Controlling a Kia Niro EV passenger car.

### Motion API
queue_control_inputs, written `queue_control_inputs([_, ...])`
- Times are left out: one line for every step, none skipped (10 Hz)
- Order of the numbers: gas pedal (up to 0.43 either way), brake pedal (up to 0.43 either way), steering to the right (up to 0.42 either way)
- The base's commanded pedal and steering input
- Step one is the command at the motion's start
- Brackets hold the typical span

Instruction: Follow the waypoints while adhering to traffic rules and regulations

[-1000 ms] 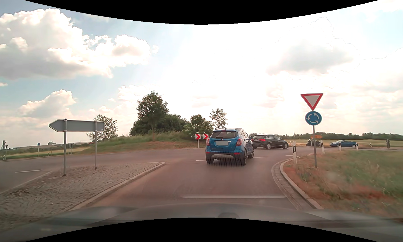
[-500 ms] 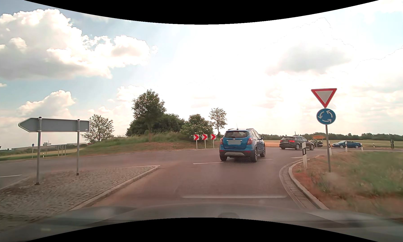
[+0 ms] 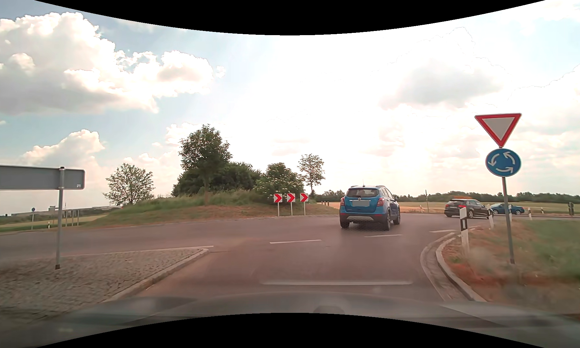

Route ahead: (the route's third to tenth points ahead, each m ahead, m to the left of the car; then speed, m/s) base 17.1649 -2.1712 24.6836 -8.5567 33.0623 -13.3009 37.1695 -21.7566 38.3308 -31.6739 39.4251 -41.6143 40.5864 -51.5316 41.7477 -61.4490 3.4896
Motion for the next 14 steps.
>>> queue_control_inputs([0.350,0.000,0.060])
queue_control_inputs([0.350,0.000,0.074])
queue_control_inputs([0.350,0.000,0.089])
queue_control_inputs([0.339,0.000,0.106])
queue_control_inputs([0.331,0.000,0.120])
queue_control_inputs([0.319,0.000,0.134])
queue_control_inputs([0.311,0.000,0.151])
queue_control_inputs([0.311,0.000,0.164])
queue_control_inputs([0.299,0.000,0.177])
queue_control_inputs([0.299,0.000,0.182])
queue_control_inputs([0.299,0.000,0.181])
queue_control_inputs([0.299,0.000,0.180])
queue_control_inputs([0.299,0.000,0.178])
queue_control_inputs([0.299,0.000,0.178])
